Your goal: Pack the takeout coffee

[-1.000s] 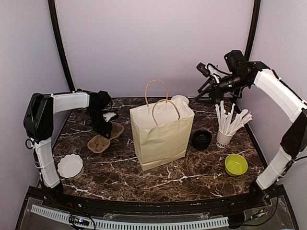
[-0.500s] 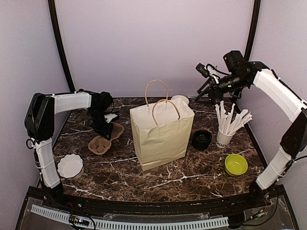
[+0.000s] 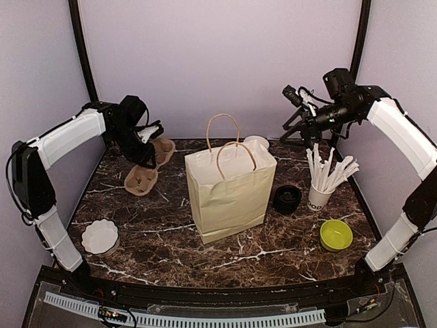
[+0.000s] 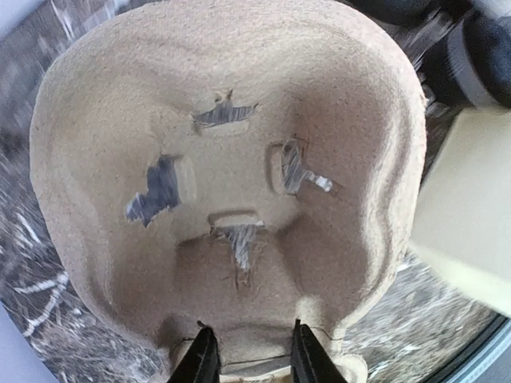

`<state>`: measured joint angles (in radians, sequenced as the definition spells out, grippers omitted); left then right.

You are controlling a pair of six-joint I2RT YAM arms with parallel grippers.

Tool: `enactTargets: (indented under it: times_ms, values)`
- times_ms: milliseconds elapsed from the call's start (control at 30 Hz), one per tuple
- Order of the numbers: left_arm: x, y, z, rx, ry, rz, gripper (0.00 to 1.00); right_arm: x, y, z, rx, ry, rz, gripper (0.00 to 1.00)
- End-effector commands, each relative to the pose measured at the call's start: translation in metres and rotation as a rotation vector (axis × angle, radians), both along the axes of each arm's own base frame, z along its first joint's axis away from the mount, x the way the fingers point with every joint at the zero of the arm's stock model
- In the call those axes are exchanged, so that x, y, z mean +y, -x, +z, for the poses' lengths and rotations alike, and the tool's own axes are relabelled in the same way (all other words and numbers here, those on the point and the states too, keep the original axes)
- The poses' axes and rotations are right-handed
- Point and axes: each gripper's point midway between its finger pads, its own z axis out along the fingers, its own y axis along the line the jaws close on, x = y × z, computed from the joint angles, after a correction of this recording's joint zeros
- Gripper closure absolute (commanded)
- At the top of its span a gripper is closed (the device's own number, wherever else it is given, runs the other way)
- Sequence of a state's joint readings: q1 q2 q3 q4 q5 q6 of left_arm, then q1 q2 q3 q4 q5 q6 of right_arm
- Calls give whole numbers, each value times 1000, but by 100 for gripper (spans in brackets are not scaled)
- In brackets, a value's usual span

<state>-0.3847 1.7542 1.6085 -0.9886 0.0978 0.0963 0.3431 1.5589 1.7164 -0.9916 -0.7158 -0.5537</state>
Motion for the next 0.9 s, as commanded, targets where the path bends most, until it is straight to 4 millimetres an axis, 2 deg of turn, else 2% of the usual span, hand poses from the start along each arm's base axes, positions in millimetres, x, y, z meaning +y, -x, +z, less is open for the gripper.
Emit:
enactTargets:
  times_ms: [0,33,67,100,133,200,300,333,367,400,433,500,633,733,867]
  values:
    - [-21,6,110,-212,214,-35,74,13,22,42,-102,-71,91,21]
    - [-30,10,136,-259,277,-66,74,20,26,44,-109,-69,114,20]
    - [-36,11,151,-292,312,-90,74,26,28,43,-118,-58,129,19]
    - [-47,19,178,-344,371,-143,74,32,29,42,-126,-46,139,18]
    - [-54,22,194,-391,403,-175,74,37,27,39,-132,-29,144,18]
    - [-74,39,236,-490,508,-276,73,47,26,34,-125,-11,158,18]
    - [-98,65,292,-631,683,-404,72,58,35,31,-88,-16,207,19]
    - [-105,73,296,-615,739,-433,72,62,41,31,-75,-26,231,20]
    - [-113,80,314,-668,793,-476,72,65,48,31,-65,-35,255,20]
    - [-119,87,315,-645,843,-502,72,68,59,32,-63,-41,291,20]
    - [-125,91,328,-684,886,-531,72,71,71,32,-64,-42,335,20]
    - [-137,94,332,-674,942,-564,72,75,98,31,-79,-37,433,20]
    - [-158,89,327,-658,976,-599,72,83,134,30,-86,-39,526,19]
    - [-177,84,316,-621,996,-620,72,90,143,24,-80,-26,544,19]
    - [-201,88,306,-577,1026,-662,72,99,157,15,-100,23,582,20]
